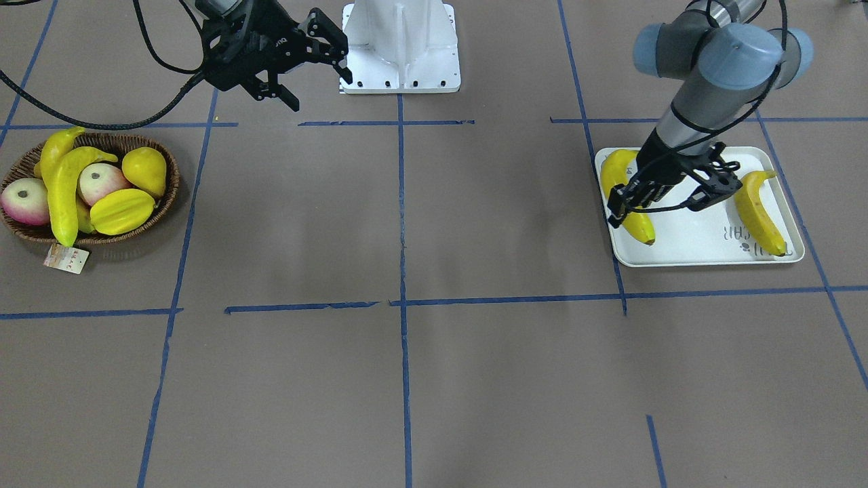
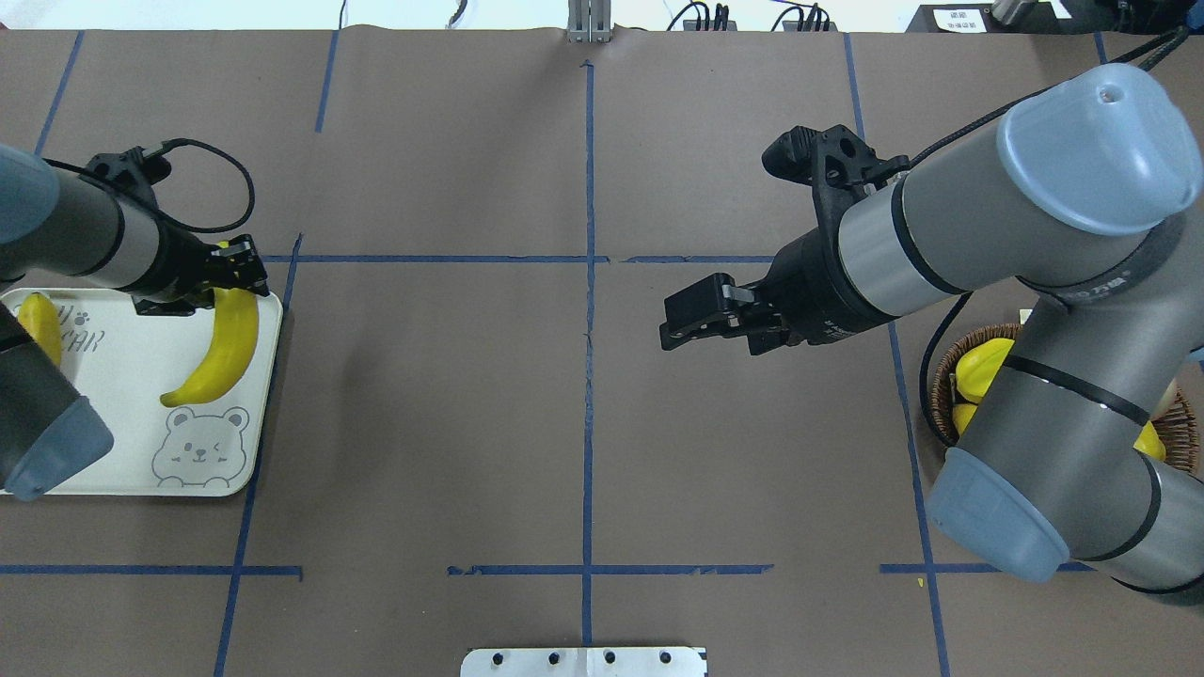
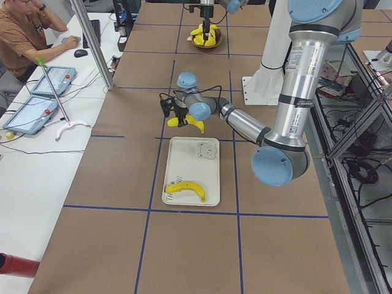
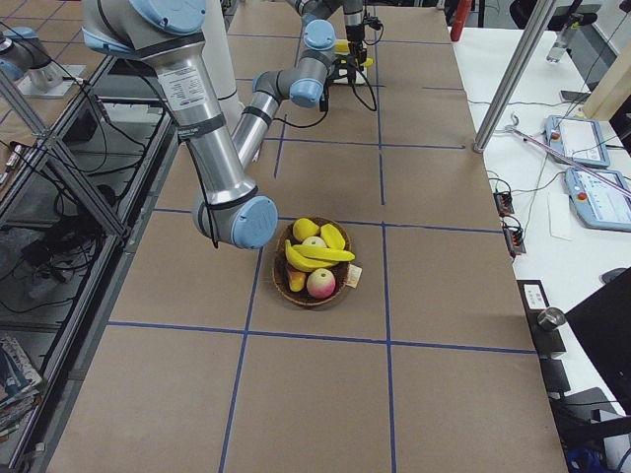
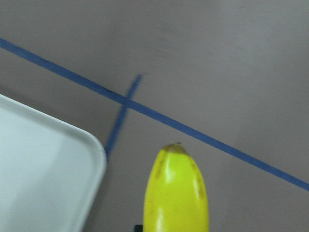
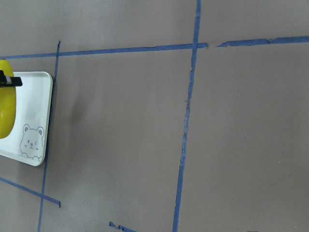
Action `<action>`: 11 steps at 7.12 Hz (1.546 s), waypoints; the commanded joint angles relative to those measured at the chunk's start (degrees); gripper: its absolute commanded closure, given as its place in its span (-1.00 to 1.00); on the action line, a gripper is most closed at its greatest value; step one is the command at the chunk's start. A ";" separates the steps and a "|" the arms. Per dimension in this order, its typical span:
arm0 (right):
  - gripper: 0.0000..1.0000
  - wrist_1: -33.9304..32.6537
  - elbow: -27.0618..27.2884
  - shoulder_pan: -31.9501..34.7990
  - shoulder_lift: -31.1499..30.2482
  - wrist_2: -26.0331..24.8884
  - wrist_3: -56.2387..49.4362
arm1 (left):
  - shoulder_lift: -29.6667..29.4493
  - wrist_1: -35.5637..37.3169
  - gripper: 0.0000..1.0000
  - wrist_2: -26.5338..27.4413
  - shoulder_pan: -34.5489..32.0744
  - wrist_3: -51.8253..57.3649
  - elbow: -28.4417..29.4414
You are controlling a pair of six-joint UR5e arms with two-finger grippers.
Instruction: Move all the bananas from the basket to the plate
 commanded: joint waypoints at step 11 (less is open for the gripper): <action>-1.00 -0.52 1.03 3.36 -5.06 0.19 -0.52 | 9.43 -1.99 -0.99 8.46 -0.99 22.95 4.00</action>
